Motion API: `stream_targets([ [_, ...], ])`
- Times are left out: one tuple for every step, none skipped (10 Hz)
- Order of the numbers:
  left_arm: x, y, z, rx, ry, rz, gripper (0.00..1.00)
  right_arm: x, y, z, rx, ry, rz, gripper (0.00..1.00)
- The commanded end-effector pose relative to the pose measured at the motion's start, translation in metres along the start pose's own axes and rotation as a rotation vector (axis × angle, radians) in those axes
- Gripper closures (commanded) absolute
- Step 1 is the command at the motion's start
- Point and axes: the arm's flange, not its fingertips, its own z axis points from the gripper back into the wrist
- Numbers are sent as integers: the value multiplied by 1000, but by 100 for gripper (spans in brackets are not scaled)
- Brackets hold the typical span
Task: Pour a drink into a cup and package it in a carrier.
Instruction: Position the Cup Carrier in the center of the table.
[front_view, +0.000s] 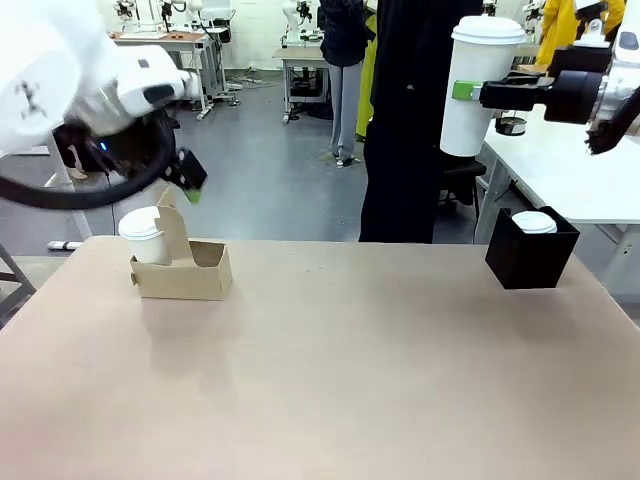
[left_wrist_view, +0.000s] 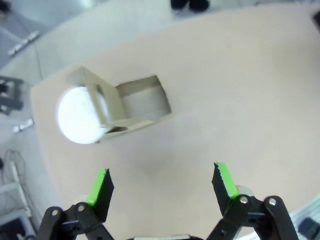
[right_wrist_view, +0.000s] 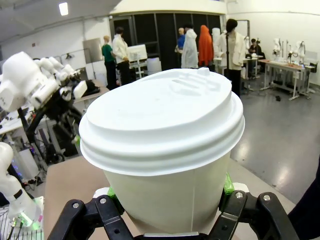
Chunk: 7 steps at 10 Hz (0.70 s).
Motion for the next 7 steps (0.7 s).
stream_targets([
  [32, 19, -16, 63, 54, 109, 0, 4, 2, 1, -4, -6, 12, 19],
  [45, 32, -26, 75, 88, 162, 0, 4, 2, 1, -4, -6, 12, 19],
  [55, 42, -38, 79, 113, 197, 0, 4, 2, 1, -4, -6, 12, 19],
  [62, 49, -51, 76, 127, 222, 0, 4, 2, 1, -4, -6, 12, 19],
  [69, 53, -67, 75, 150, 241, 0, 4, 2, 1, -4, -6, 12, 19],
  [74, 57, -79, 88, 172, 262, 0, 4, 2, 1, -4, -6, 12, 19],
  [77, 61, -90, 95, 194, 275, 0, 4, 2, 1, -4, -6, 12, 19],
])
